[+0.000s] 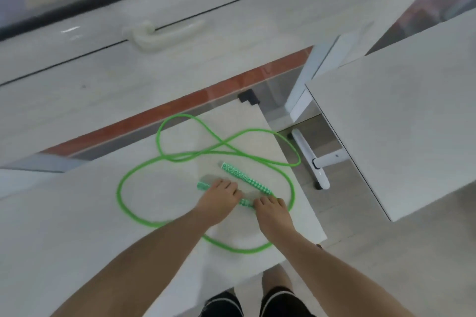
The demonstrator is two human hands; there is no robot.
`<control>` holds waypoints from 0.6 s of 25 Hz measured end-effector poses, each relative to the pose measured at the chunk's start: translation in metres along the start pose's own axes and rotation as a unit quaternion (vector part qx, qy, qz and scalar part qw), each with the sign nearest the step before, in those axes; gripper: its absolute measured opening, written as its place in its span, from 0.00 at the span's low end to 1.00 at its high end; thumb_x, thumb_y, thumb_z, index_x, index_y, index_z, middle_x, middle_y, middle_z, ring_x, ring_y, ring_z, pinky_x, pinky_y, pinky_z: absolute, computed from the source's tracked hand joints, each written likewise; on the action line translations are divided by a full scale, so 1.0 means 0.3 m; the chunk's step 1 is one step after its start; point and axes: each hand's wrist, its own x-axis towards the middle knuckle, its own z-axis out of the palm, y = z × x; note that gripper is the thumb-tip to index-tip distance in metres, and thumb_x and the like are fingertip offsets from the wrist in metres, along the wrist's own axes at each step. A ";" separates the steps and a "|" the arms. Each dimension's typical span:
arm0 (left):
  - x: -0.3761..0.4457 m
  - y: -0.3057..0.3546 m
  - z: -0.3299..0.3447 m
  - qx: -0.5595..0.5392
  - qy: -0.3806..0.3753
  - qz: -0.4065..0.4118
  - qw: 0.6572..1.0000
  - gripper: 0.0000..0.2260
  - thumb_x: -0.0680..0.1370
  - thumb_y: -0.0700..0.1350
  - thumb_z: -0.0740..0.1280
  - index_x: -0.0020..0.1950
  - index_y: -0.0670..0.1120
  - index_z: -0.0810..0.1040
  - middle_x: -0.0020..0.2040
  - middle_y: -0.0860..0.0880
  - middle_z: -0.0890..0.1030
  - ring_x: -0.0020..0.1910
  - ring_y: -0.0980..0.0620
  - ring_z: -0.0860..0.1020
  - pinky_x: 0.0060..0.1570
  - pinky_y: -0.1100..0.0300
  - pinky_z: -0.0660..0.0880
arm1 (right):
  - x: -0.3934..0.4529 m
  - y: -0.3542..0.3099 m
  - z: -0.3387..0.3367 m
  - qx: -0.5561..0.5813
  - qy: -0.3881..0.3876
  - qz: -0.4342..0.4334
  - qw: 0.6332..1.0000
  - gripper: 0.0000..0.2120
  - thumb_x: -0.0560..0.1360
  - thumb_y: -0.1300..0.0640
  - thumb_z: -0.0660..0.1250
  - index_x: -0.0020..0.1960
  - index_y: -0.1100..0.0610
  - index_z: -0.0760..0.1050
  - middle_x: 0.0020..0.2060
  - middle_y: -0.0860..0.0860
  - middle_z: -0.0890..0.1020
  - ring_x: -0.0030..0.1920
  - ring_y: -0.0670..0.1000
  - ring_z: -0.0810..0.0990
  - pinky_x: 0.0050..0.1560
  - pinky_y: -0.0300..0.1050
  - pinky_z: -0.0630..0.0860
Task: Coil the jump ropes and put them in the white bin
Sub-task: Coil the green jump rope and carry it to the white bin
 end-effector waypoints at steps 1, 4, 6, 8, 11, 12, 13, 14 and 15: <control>-0.032 -0.004 0.008 -0.033 -0.010 -0.030 0.999 0.14 0.65 0.42 0.78 0.47 0.47 0.78 0.43 0.46 0.78 0.35 0.46 0.80 0.34 0.53 0.79 | -0.006 0.005 -0.020 0.008 0.005 -0.015 1.000 0.12 0.81 0.59 0.58 0.63 0.55 0.72 0.58 0.53 0.78 0.61 0.58 0.74 0.60 0.51 0.67; -0.180 -0.027 -0.089 -0.136 -0.020 -0.188 0.973 0.07 0.77 0.48 0.69 0.52 0.47 0.75 0.49 0.45 0.76 0.35 0.43 0.81 0.27 0.53 0.78 | -0.037 0.000 -0.153 0.110 0.013 -0.026 0.994 0.12 0.84 0.51 0.54 0.55 0.55 0.74 0.49 0.52 0.79 0.50 0.57 0.79 0.44 0.48 0.70; -0.301 -0.059 -0.202 -0.240 0.020 -0.330 0.913 0.10 0.83 0.50 0.56 0.58 0.48 0.72 0.53 0.45 0.77 0.48 0.41 0.81 0.41 0.50 0.78 | -0.052 -0.027 -0.274 0.139 0.026 -0.057 0.988 0.13 0.84 0.49 0.54 0.52 0.54 0.73 0.47 0.51 0.78 0.46 0.56 0.79 0.41 0.48 0.70; -0.425 -0.087 -0.285 -0.335 0.071 -0.431 0.835 0.12 0.84 0.52 0.56 0.59 0.46 0.71 0.48 0.45 0.80 0.49 0.40 0.80 0.41 0.53 0.72 | -0.056 -0.076 -0.379 0.134 0.049 -0.108 0.984 0.13 0.84 0.48 0.55 0.53 0.54 0.74 0.47 0.50 0.79 0.47 0.55 0.79 0.42 0.47 0.69; -0.562 -0.116 -0.335 -0.425 0.130 -0.507 0.739 0.11 0.84 0.53 0.58 0.59 0.47 0.73 0.39 0.47 0.78 0.38 0.44 0.77 0.35 0.56 0.67 | -0.038 -0.177 -0.480 0.131 0.081 -0.180 0.972 0.12 0.83 0.48 0.57 0.53 0.54 0.75 0.45 0.49 0.78 0.45 0.52 0.77 0.42 0.46 0.68; -0.604 -0.122 -0.341 -0.461 0.152 -0.528 0.697 0.10 0.84 0.53 0.59 0.59 0.49 0.73 0.37 0.47 0.77 0.35 0.46 0.76 0.33 0.57 0.68 | -0.038 -0.223 -0.507 0.134 0.093 -0.202 0.966 0.11 0.83 0.49 0.58 0.51 0.53 0.75 0.43 0.48 0.78 0.43 0.50 0.76 0.42 0.46 0.67; -0.641 -0.128 -0.340 -0.500 0.183 -0.542 0.650 0.10 0.83 0.53 0.59 0.58 0.49 0.73 0.35 0.48 0.76 0.32 0.46 0.74 0.33 0.57 0.68 | -0.037 -0.262 -0.525 0.140 0.105 -0.220 0.960 0.10 0.83 0.50 0.58 0.50 0.53 0.75 0.42 0.47 0.77 0.42 0.49 0.75 0.42 0.45 0.68; -0.679 -0.133 -0.341 -0.542 0.223 -0.549 0.595 0.10 0.83 0.53 0.60 0.58 0.48 0.73 0.34 0.48 0.74 0.29 0.47 0.72 0.32 0.58 0.68 | -0.035 -0.299 -0.540 0.146 0.117 -0.233 0.954 0.10 0.82 0.50 0.59 0.50 0.53 0.76 0.42 0.47 0.78 0.42 0.48 0.75 0.42 0.46 0.69; -0.722 -0.138 -0.341 -0.580 0.264 -0.550 0.540 0.10 0.83 0.52 0.60 0.58 0.48 0.74 0.33 0.47 0.73 0.27 0.48 0.70 0.31 0.58 0.67 | -0.032 -0.332 -0.549 0.148 0.125 -0.243 0.950 0.10 0.82 0.50 0.60 0.50 0.54 0.77 0.42 0.47 0.79 0.42 0.48 0.76 0.44 0.46 0.72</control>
